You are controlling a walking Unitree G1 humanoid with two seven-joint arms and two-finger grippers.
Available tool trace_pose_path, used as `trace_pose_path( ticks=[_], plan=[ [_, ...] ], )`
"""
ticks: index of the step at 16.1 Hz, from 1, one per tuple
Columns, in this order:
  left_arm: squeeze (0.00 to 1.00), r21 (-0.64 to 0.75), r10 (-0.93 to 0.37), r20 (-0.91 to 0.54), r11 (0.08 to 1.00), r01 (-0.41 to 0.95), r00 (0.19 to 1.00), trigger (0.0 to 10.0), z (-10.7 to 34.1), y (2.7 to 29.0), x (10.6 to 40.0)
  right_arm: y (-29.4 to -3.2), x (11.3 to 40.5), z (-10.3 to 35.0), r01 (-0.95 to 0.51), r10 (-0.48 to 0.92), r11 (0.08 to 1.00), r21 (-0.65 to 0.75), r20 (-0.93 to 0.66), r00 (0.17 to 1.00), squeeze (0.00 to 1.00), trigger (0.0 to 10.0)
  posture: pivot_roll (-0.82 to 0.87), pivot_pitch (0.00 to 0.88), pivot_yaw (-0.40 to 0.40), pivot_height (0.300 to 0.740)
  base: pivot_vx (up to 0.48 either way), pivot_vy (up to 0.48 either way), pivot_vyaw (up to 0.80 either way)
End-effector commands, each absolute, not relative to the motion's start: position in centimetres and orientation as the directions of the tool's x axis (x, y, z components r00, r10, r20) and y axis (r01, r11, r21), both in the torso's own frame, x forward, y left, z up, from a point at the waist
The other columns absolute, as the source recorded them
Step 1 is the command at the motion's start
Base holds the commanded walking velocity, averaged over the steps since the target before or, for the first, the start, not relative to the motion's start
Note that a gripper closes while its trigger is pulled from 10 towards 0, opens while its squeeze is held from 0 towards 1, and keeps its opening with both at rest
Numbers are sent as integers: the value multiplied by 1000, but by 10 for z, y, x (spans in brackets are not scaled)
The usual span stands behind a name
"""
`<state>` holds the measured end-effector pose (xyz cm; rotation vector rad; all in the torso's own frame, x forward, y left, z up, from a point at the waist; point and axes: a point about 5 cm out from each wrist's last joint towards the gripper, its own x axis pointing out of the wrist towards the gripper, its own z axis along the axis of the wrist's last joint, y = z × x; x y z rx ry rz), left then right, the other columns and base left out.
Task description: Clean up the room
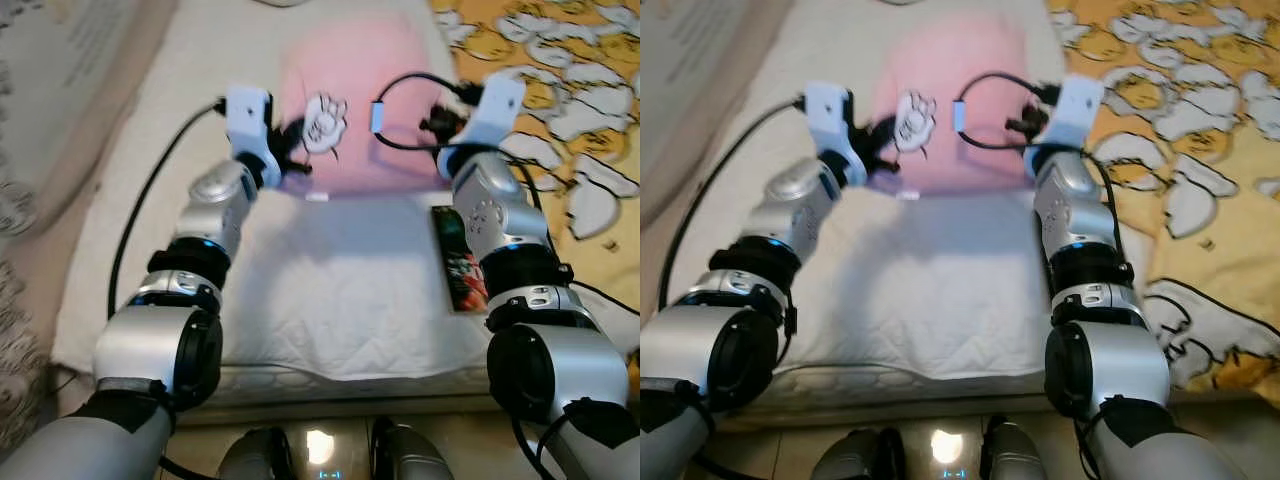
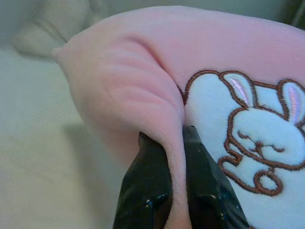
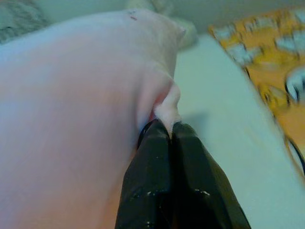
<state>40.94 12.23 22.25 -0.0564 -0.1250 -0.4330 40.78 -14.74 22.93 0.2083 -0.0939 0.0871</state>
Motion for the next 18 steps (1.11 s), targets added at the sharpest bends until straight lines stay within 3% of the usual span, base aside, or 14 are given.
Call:
trace_pose_path(
  ticks=[1, 3, 4, 18],
  plan=[
    [0, 74, -366, 231, 931, 358, 902, 0, 248, 135, 409, -155, 404, 249, -77, 46, 986, 148, 205, 978, 0, 0, -146, 3, 37, 740, 0, 0, 0],
    [0, 105, -359, 212, 933, 344, 909, 0, 242, 138, 408, -158, 403, 243, -63, 32, 985, 162, 190, 981, 0, 0, -143, 0, 35, 740, 0, 0, 0],
    [0, 111, -324, 187, 945, 307, 928, 10000, 234, 143, 409, -159, 400, 232, -44, 14, 983, 177, 166, 986, 0, 0, -145, 0, 35, 740, 0, 0, 0],
    [0, 129, -298, 136, 951, 281, 945, 10000, 220, 130, 408, -154, 397, 210, -73, 57, 987, 144, 111, 992, 0, 0, -146, 14, 36, 740, 0, 446, 0]
  ],
)
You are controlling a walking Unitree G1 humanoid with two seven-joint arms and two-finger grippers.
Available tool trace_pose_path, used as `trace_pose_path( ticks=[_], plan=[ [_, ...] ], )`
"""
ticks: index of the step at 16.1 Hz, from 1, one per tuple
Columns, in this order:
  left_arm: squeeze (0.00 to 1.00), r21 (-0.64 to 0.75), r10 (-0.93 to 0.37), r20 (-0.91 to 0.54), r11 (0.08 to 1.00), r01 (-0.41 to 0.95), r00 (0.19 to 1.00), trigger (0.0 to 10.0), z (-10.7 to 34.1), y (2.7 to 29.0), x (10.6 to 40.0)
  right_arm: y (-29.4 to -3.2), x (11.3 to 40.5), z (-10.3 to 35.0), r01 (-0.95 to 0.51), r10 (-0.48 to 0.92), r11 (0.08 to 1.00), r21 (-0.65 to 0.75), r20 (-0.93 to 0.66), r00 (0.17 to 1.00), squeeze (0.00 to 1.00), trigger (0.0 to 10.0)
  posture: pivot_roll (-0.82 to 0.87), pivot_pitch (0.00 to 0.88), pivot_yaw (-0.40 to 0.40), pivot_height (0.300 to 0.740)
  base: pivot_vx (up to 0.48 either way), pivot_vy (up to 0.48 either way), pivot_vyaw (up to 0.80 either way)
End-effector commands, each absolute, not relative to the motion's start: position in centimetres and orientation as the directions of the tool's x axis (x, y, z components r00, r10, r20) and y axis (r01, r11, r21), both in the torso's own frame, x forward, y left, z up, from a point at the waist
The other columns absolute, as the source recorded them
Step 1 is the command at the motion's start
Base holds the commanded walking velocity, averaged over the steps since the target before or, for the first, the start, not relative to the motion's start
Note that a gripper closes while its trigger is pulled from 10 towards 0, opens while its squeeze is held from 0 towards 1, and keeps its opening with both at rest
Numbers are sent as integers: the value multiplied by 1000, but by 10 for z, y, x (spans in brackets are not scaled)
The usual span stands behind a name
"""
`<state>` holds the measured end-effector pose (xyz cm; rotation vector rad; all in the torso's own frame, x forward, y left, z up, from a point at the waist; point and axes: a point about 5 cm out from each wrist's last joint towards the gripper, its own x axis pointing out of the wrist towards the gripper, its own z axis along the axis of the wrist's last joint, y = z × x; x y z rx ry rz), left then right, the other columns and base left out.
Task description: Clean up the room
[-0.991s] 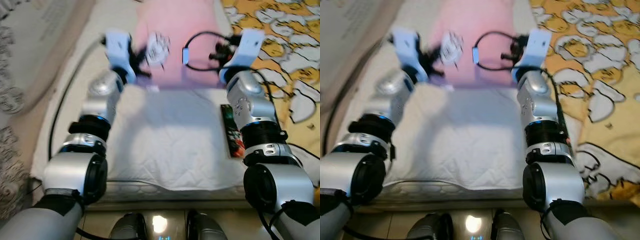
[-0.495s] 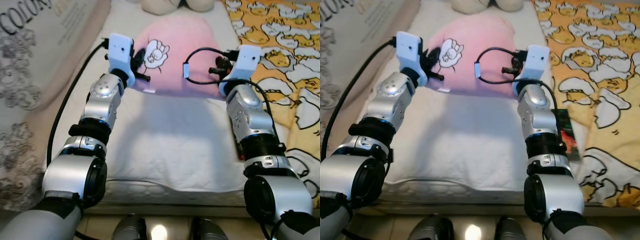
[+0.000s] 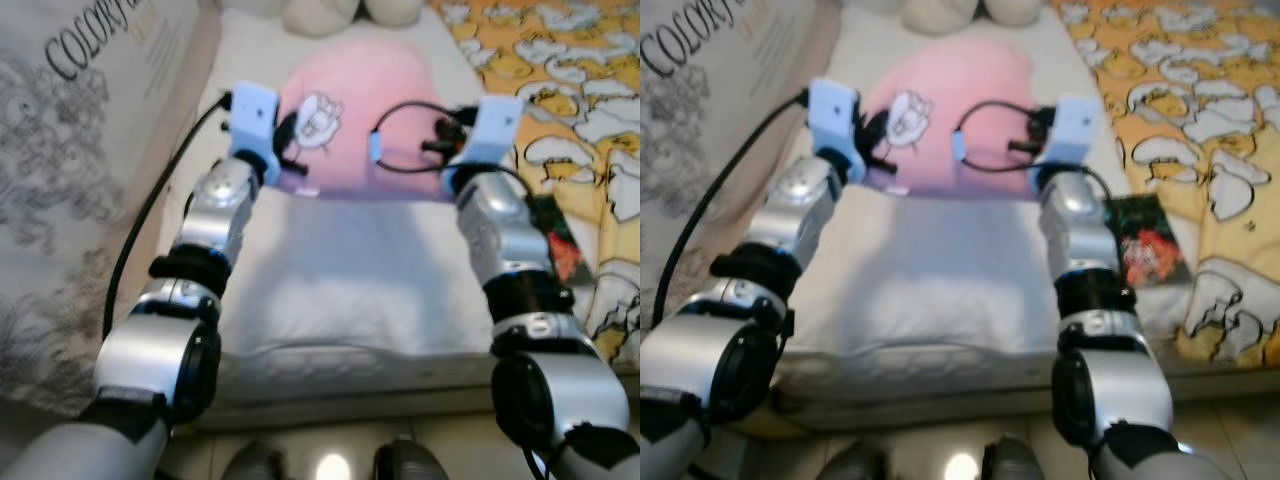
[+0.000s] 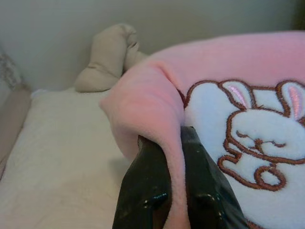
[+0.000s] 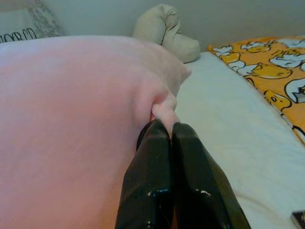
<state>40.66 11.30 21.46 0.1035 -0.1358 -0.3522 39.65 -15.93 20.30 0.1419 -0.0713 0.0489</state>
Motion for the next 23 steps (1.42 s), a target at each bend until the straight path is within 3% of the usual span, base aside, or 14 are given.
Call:
trace_pose_path(
  ticks=[1, 8, 10, 23],
  plan=[
    [0, 126, -299, 138, 951, 282, 944, 10000, 220, 129, 408, -153, 397, 209, -76, 61, 987, 141, 107, 992, 0, 0, -145, 15, 37, 740, 0, 480, 0],
    [0, 128, -264, 158, 961, 246, 951, 10000, 214, 111, 404, -145, 397, 200, -102, 94, 989, 110, 71, 993, 0, 0, -129, 0, 33, 740, 0, 0, 0],
    [0, 135, -272, 144, 958, 253, 952, 10000, 211, 109, 404, -147, 398, 198, -85, 79, 991, 102, 60, 995, 0, 0, -126, 0, 30, 740, 0, 0, 800],
    [0, 115, -238, 117, 968, 225, 964, 10000, 208, 107, 404, -144, 397, 194, -108, 103, 989, 98, 54, 993, 0, 0, -130, 31, 24, 740, 465, 0, 0]
  ],
)
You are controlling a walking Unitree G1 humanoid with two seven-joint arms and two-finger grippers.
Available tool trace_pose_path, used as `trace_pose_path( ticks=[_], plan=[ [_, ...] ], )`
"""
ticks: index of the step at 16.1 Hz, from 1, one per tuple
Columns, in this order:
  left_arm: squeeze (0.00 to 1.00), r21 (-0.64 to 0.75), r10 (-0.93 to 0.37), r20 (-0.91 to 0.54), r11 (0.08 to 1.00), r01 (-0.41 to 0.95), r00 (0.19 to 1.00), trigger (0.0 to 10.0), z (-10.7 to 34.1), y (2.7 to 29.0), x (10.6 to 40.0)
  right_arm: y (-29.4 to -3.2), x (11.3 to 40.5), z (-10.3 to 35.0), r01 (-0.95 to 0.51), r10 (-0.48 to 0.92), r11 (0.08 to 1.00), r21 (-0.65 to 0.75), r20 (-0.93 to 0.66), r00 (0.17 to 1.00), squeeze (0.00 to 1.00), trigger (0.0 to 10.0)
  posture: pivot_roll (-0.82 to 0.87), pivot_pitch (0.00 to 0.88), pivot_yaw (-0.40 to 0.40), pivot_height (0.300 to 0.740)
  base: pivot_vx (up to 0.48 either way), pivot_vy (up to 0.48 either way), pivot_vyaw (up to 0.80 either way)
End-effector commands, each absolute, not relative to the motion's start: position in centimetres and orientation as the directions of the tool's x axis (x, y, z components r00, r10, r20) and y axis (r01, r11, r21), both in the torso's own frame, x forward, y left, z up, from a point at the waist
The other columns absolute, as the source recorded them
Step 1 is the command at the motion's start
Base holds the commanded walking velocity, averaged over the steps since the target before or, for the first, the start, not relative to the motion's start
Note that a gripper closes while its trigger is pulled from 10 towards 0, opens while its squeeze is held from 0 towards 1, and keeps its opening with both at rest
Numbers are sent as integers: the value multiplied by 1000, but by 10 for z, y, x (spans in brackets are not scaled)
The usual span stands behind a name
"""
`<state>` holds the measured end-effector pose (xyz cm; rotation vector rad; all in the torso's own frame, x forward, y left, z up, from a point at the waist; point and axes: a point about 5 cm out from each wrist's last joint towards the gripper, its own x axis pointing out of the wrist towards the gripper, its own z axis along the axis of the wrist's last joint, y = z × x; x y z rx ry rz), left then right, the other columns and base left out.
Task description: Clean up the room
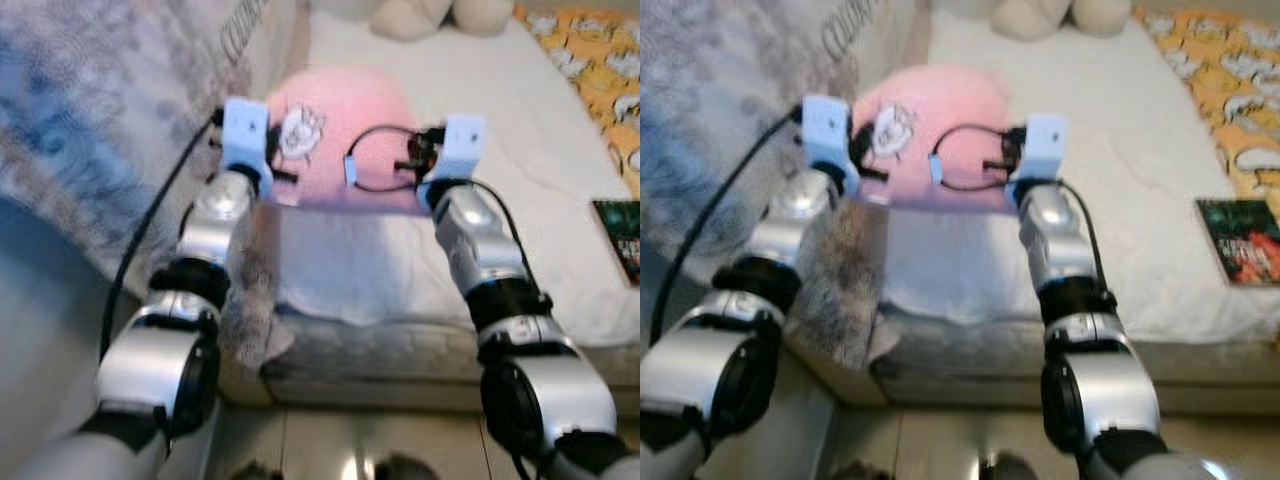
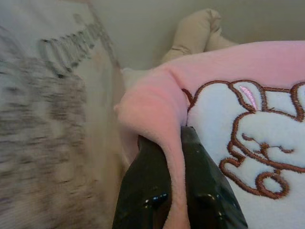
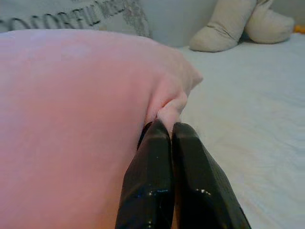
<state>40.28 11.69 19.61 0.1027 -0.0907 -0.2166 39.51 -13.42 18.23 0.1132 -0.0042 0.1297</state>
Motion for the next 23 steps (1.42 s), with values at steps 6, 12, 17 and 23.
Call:
trace_pose_path(
  ticks=[6, 12, 17, 23],
  plan=[
    [0, 71, -192, 68, 980, 187, 979, 10000, 203, 104, 406, -139, 398, 192, -133, 130, 988, 83, 36, 991, 0, 0, -128, 43, 22, 740, 453, 0, 0],
    [0, 100, -123, 65, 988, 116, 990, 10000, 204, 88, 407, -138, 401, 191, -189, 189, 981, 34, 2, 982, 0, 0, -135, 102, 21, 740, 456, 0, 0],
    [0, 151, 128, 52, 979, -134, 990, 10000, 179, 113, 404, -127, 402, 168, -342, 333, 939, -44, -137, 933, 0, 0, -155, 265, 9, 740, 0, 0, 0],
    [0, 172, 460, -32, 877, -449, 887, 10000, 118, 135, 373, -116, 387, 133, -538, 495, 830, -150, -247, 833, 0, 0, -146, 362, 0, 740, 0, 0, 0]
  ],
)
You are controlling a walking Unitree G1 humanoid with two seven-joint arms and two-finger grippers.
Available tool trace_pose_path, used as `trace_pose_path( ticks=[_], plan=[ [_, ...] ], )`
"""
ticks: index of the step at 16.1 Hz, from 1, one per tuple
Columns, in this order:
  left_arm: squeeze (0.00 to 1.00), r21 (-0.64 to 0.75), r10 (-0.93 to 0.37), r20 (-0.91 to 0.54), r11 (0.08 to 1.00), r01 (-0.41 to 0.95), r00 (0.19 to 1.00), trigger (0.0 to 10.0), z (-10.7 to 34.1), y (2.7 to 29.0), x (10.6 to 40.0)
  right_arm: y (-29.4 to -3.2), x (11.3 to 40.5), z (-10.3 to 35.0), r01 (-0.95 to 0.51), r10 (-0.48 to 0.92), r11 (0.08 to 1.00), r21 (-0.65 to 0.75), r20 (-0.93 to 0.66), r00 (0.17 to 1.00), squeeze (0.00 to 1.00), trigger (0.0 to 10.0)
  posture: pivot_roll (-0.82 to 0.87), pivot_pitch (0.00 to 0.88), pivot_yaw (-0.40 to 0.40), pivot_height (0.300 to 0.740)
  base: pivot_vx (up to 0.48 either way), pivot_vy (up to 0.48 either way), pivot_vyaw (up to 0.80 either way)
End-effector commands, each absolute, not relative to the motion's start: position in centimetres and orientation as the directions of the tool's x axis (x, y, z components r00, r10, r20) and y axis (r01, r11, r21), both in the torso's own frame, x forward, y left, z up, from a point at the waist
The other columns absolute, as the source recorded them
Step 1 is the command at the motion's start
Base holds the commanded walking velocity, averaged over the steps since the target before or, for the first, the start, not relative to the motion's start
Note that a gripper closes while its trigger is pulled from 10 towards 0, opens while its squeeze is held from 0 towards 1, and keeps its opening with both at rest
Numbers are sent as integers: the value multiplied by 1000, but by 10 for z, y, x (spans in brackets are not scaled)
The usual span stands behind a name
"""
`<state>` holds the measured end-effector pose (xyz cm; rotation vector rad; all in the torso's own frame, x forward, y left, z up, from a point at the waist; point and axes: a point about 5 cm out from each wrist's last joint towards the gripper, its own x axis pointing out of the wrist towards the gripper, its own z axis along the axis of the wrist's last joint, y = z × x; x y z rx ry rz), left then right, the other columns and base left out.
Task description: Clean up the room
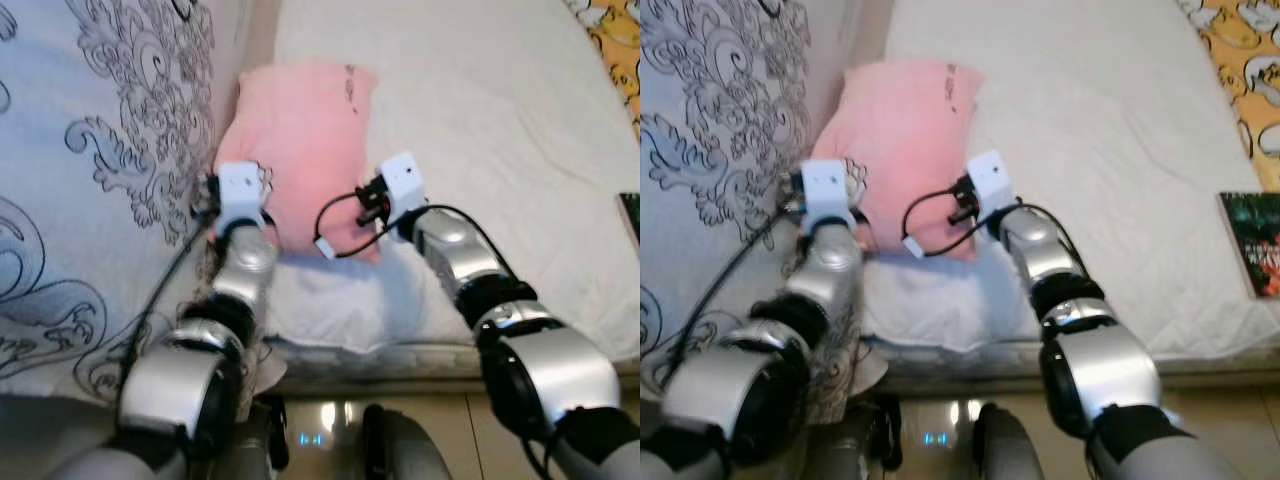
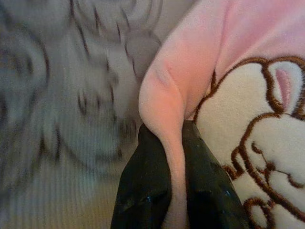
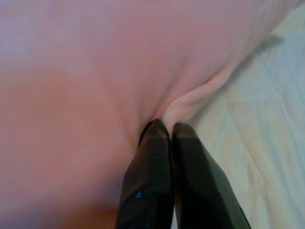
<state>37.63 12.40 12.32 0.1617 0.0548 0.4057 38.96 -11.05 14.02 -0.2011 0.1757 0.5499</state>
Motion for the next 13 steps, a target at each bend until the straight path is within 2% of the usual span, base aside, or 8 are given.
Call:
trace_pose_path(
  ticks=[1, 6, 7, 8, 9, 10, 11, 13],
  plan=[
    [0, 163, 451, -68, 885, -437, 890, 10000, 107, 127, 367, -126, 387, 132, -542, 487, 820, -184, -272, 830, 0, 0, -148, 361, -5, 740, 0, 0, 0],
    [0, 230, 390, -5, 896, -379, 921, 10000, 117, 110, 371, -134, 386, 129, -544, 471, 807, -229, -305, 827, 0, 0, -155, 341, -8, 740, 0, 0, 0],
    [220, 247, 388, 7, 893, -377, 922, 10000, 119, 113, 373, -131, 385, 126, -546, 472, 808, -220, -311, 825, 0, 0, -157, 338, -7, 740, 0, 0, 0],
    [1000, 255, 378, 28, 892, -373, 925, 10000, 123, 117, 375, -130, 384, 122, -522, 455, 835, -177, -313, 834, 0, 0, -157, 336, -7, 740, 0, 0, 0],
    [1000, 260, 370, 40, 893, -367, 928, 10000, 126, 118, 376, -132, 384, 119, -483, 418, 861, -156, -324, 849, 1000, 0, -153, 333, -10, 740, 0, 0, 0],
    [1000, 263, 359, 60, 894, -362, 931, 10000, 130, 116, 377, -137, 381, 109, -454, 368, 872, -184, -365, 855, 1000, 3804, -150, 332, -13, 740, 0, 0, 0],
    [1000, 232, 358, 53, 904, -360, 932, 10000, 129, 112, 375, -142, 378, 103, -442, 346, 874, -201, -381, 857, 1000, 10000, -148, 331, -17, 740, 0, 0, 0],
    [1000, 95, 374, 43, 922, -376, 926, 10000, 129, 99, 362, -152, 379, 108, -403, 321, 889, -218, -330, 888, 1000, 10000, -147, 331, -22, 740, 0, 0, 0]
  ],
)
